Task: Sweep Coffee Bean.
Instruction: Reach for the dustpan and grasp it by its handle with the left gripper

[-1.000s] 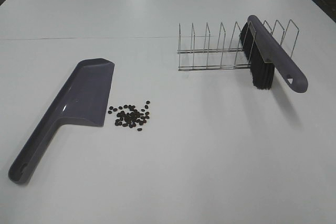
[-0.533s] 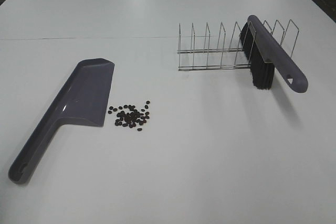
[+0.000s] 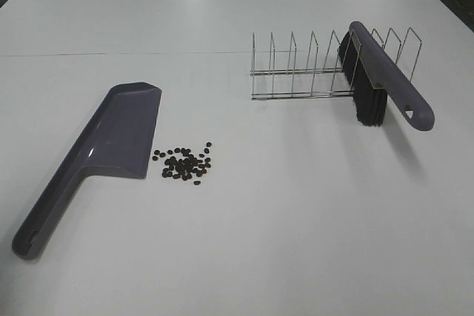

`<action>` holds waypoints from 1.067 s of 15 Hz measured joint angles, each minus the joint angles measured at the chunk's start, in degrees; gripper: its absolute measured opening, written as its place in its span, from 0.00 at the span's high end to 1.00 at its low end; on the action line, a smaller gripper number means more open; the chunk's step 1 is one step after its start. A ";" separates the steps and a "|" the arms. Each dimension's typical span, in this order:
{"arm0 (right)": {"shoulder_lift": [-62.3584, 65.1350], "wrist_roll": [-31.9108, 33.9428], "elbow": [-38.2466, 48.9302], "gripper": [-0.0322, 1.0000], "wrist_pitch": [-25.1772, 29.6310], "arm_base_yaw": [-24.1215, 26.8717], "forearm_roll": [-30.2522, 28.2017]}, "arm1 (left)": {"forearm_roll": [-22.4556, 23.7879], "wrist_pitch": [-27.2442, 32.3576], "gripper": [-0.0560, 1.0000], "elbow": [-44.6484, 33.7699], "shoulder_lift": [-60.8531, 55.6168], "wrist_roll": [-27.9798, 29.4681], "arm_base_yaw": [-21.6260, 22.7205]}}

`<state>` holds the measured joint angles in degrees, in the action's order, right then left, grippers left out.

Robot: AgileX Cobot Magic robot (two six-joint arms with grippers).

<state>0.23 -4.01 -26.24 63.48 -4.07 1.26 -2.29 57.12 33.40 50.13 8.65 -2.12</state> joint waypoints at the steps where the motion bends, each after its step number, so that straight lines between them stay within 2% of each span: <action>1: 0.00 0.00 0.00 0.07 0.00 0.00 0.00 | 0.00 -1.03 0.24 1.72 4.24 0.00 0.00; 7: 0.00 0.00 0.00 0.07 0.00 0.00 0.00 | 0.11 -2.98 0.24 11.75 22.69 0.00 0.00; 8: 0.00 0.00 0.00 0.07 0.00 0.00 0.00 | -0.34 -3.55 0.24 14.78 28.82 0.00 0.00; 10: 0.00 0.00 0.00 0.07 0.00 0.00 0.00 | -0.74 -3.84 0.24 16.50 32.72 0.00 -0.23; 14: 0.00 0.00 0.00 0.07 0.00 0.00 0.00 | -0.69 -7.51 0.24 20.40 40.91 3.44 -8.19; 16: 0.00 0.00 0.00 0.07 0.00 0.00 0.00 | -0.46 -9.00 0.24 21.83 43.72 5.84 -10.43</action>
<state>0.23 -4.01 -26.24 63.48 -4.07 1.26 -2.75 48.13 55.23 93.85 14.50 -12.55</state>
